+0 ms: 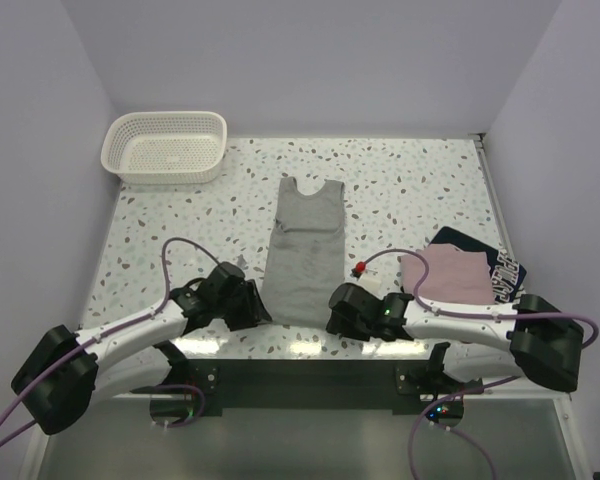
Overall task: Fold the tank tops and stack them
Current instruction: Fold the tank top
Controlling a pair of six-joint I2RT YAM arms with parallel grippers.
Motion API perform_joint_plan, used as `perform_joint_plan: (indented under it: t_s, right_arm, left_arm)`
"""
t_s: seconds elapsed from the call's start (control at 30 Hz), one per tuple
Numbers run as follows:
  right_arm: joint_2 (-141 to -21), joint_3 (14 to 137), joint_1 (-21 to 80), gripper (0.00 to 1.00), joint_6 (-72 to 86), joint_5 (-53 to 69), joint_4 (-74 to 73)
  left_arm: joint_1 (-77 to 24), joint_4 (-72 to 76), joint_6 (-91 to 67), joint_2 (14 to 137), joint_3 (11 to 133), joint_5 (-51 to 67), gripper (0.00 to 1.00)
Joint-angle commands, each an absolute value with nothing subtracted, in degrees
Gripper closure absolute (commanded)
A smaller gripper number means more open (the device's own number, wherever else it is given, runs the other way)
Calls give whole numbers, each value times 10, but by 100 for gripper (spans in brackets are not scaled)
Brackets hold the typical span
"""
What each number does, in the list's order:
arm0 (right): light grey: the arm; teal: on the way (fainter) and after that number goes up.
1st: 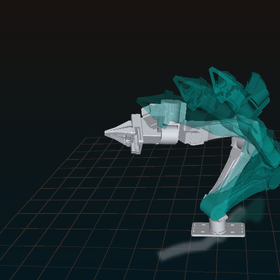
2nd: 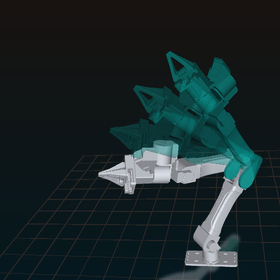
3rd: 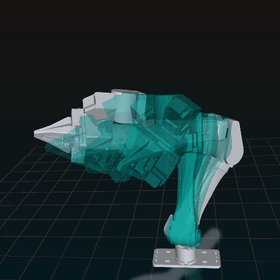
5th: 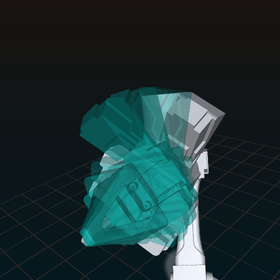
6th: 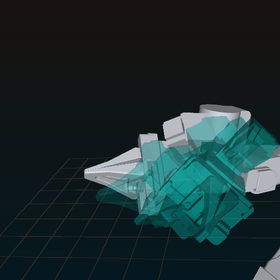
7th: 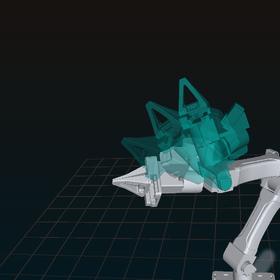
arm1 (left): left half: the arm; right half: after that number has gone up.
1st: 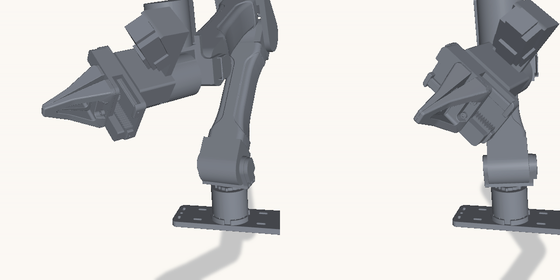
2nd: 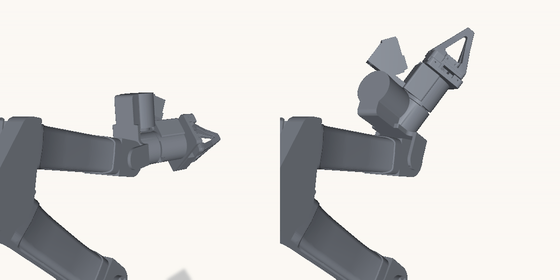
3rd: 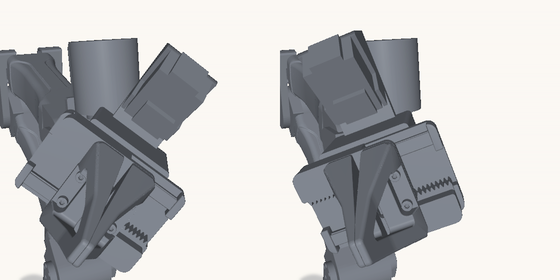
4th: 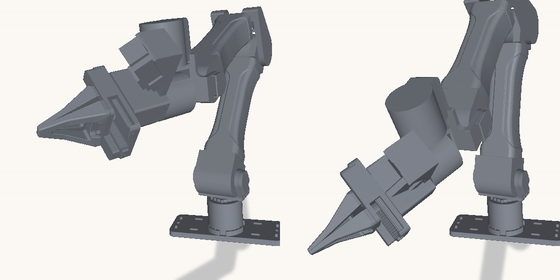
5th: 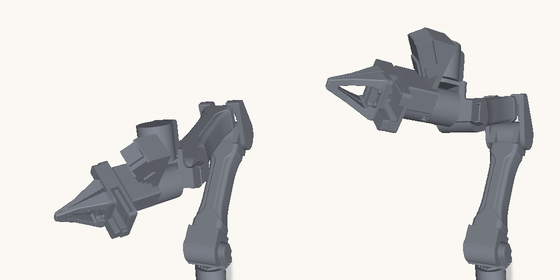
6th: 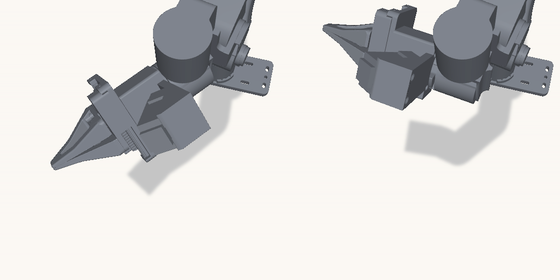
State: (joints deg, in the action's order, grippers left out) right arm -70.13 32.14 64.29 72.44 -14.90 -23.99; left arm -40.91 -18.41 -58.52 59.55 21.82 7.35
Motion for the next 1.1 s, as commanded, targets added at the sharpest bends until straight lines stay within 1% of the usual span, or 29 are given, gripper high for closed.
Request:
perform_joint_plan:
  t_s: [0.0,0.1,0.17,0.2,0.23,0.3,0.33,0.47,0.57,0.6,0.67,0.7,0.77,0.8,0.87,0.9,0.97,1.0,1.07]
  right_arm:
    - [-709,289,645,46,764,-159,-197]
    - [-708,261,645,50,773,-150,-179]
    - [-702,243,646,60,777,-145,-177]
    - [-693,237,647,69,778,-145,-178]
    - [-687,233,648,74,780,-145,-180]
    - [-676,226,648,86,782,-146,-194]
    - [-664,225,647,91,781,-147,-200]
    - [-633,234,649,95,774,-151,-237]
    - [-624,248,649,93,761,-151,-257]
    - [-624,251,650,86,754,-150,-259]
    - [-618,256,651,79,750,-151,-266]
    - [-615,258,652,72,749,-153,-267]
    - [-606,260,652,68,748,-154,-271]
    - [-596,262,653,65,748,-156,-273]
    - [-584,271,652,63,750,-157,-281]
    - [-571,274,653,59,750,-160,-285]
    - [-561,284,653,55,757,-174,-304]
    - [-556,286,653,51,762,-180,-310]
    - [-548,287,653,47,778,-191,-322]
  left_arm:
    - [-410,-175,-598,597,188,75,49]
    - [-410,-179,-601,595,183,75,51]
    - [-410,-183,-602,588,180,75,52]
    - [-410,-185,-600,584,180,75,53]
    - [-410,-187,-599,582,179,76,54]
    - [-410,-194,-596,581,181,76,58]
    - [-410,-197,-594,581,180,76,58]
    - [-410,-204,-593,581,182,76,65]
    - [-410,-214,-591,570,189,76,66]
    - [-410,-216,-589,556,191,76,62]
    - [-410,-216,-589,536,195,76,57]
    - [-410,-214,-589,514,195,77,52]
    - [-410,-213,-592,499,199,81,48]
    - [-410,-214,-592,496,201,81,48]
    - [-410,-214,-599,498,204,84,47]
    - [-410,-207,-601,501,202,87,47]
    - [-410,-198,-613,501,194,91,47]
    - [-410,-191,-619,505,192,91,46]
    - [-410,-185,-635,512,186,94,46]
